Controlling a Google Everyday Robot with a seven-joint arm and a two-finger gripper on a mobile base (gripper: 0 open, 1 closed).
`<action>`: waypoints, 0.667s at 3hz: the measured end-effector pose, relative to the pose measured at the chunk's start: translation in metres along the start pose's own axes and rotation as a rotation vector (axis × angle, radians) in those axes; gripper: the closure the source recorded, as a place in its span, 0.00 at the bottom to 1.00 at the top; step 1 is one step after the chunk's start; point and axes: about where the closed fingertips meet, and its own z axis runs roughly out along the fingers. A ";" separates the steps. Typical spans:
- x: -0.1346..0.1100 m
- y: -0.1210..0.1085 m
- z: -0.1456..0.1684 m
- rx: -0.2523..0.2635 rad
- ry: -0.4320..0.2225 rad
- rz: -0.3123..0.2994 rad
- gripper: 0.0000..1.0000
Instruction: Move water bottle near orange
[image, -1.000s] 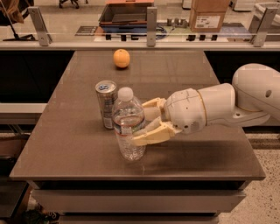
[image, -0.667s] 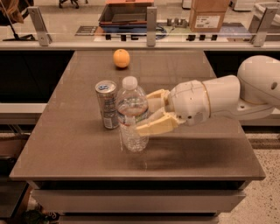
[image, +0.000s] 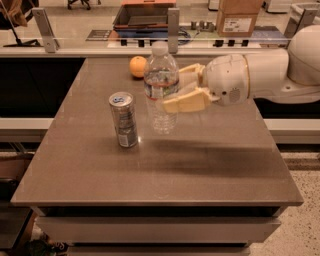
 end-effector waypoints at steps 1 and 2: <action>-0.017 -0.034 -0.011 0.050 0.014 -0.016 1.00; -0.025 -0.068 -0.017 0.095 0.029 -0.013 1.00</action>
Offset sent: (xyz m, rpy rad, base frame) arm 0.1062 -0.0310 0.0509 -0.0355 -0.0416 -0.1571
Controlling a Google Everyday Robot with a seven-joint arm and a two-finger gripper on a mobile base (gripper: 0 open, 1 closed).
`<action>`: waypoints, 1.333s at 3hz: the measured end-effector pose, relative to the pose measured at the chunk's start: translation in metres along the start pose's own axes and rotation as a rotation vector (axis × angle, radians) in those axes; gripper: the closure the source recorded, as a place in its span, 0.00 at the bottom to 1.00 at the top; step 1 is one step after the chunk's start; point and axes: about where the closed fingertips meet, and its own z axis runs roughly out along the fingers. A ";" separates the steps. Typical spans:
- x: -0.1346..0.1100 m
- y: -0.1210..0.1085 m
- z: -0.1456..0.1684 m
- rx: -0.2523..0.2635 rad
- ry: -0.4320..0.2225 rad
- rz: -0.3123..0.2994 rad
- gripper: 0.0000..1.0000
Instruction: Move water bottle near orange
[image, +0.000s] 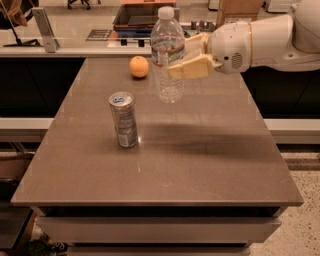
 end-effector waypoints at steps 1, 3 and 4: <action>0.004 -0.034 0.002 0.050 0.018 0.013 1.00; 0.035 -0.120 0.026 0.115 0.009 0.050 1.00; 0.050 -0.146 0.029 0.154 -0.005 0.063 1.00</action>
Offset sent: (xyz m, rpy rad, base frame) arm 0.1319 -0.0110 -0.0164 0.0050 0.0095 -0.1355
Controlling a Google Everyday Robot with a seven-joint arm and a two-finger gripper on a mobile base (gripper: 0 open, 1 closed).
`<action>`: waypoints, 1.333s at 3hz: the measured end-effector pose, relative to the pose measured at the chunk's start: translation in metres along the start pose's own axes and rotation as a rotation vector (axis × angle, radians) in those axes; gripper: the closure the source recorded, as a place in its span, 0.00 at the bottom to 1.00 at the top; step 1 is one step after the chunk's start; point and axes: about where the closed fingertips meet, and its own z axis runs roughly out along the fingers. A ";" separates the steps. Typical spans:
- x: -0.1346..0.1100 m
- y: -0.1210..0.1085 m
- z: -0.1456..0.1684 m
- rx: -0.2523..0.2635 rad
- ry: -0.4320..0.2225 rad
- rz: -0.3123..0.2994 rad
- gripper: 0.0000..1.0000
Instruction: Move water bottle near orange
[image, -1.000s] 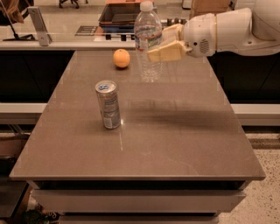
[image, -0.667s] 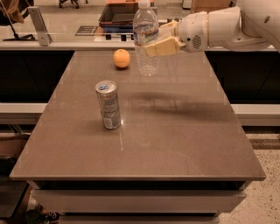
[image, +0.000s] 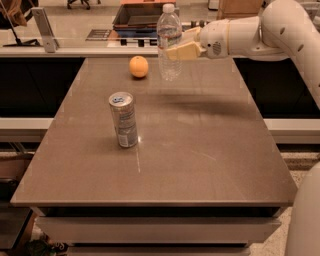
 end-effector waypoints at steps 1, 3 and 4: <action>0.017 -0.021 0.006 0.033 -0.015 0.013 1.00; 0.071 -0.048 0.024 0.110 0.006 0.041 1.00; 0.071 -0.048 0.024 0.110 0.006 0.041 1.00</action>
Offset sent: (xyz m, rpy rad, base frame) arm 0.0579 -0.0250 -0.0566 0.0100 0.0034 -0.1311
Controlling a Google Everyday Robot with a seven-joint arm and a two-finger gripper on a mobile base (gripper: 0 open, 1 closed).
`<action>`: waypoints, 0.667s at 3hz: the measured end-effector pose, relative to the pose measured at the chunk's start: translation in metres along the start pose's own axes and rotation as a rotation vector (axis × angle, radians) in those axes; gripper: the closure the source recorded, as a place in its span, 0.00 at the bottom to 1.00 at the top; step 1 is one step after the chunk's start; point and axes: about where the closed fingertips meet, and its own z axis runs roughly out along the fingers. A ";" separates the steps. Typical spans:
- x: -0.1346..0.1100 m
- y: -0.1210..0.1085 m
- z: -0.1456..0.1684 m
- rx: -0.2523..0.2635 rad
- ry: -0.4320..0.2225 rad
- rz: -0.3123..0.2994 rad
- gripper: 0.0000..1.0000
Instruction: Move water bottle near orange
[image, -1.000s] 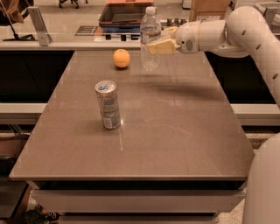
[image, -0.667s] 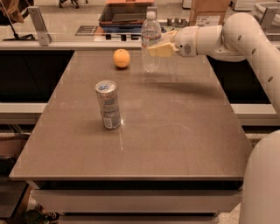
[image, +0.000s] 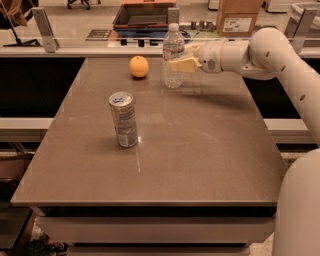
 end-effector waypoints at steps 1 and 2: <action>0.001 -0.001 0.011 -0.011 -0.011 0.011 1.00; 0.001 -0.002 0.023 -0.027 -0.016 0.017 1.00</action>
Offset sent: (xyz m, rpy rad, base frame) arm 0.0272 0.0308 -0.0101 0.0366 0.0247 0.0412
